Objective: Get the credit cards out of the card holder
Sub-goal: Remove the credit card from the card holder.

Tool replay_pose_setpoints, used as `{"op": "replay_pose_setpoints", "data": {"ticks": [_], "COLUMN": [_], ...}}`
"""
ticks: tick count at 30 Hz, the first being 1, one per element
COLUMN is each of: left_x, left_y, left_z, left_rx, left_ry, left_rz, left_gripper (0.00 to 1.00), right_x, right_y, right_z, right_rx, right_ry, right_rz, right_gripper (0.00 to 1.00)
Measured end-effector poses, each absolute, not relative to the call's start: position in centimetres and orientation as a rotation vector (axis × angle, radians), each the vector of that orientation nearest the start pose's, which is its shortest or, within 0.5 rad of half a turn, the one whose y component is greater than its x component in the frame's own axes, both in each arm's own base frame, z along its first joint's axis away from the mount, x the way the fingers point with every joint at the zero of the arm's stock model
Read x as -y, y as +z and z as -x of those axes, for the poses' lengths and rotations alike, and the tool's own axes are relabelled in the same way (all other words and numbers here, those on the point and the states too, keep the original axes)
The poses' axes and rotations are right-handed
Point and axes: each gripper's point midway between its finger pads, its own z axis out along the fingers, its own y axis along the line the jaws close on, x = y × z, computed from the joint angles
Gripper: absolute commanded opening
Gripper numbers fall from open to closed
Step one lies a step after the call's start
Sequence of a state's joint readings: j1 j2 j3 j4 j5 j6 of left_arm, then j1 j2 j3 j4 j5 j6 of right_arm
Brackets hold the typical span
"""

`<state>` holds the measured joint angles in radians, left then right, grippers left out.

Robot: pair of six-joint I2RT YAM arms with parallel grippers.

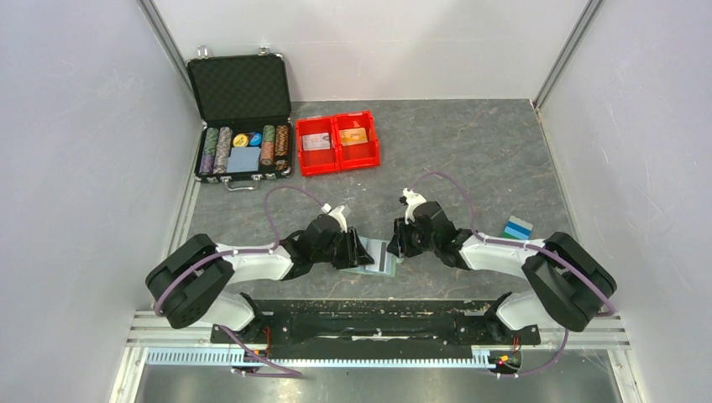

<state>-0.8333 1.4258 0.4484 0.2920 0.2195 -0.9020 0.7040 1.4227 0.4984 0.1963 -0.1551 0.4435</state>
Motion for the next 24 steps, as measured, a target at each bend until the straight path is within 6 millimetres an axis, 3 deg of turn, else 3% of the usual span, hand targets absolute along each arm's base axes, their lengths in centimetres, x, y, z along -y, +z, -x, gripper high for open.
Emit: {"op": "replay_pose_setpoints", "data": {"ticks": [8, 24], "left_x": [29.4, 28.7], "left_y": [5.1, 4.5], "left_z": [-17.5, -17.4], "left_rx": [-2.473, -2.499], "left_ry": [-1.107, -1.051], "left_rz": [-0.043, -0.02], "left_gripper": [0.46, 0.46], "right_x": [-25.4, -26.8], "right_y": [3.7, 2.9], "right_z": [-21.6, -20.5], "right_rx": [-2.398, -2.431], "right_ry": [0.813, 0.944], "right_rz": [0.349, 0.262], "right_gripper": [0.34, 0.26]}}
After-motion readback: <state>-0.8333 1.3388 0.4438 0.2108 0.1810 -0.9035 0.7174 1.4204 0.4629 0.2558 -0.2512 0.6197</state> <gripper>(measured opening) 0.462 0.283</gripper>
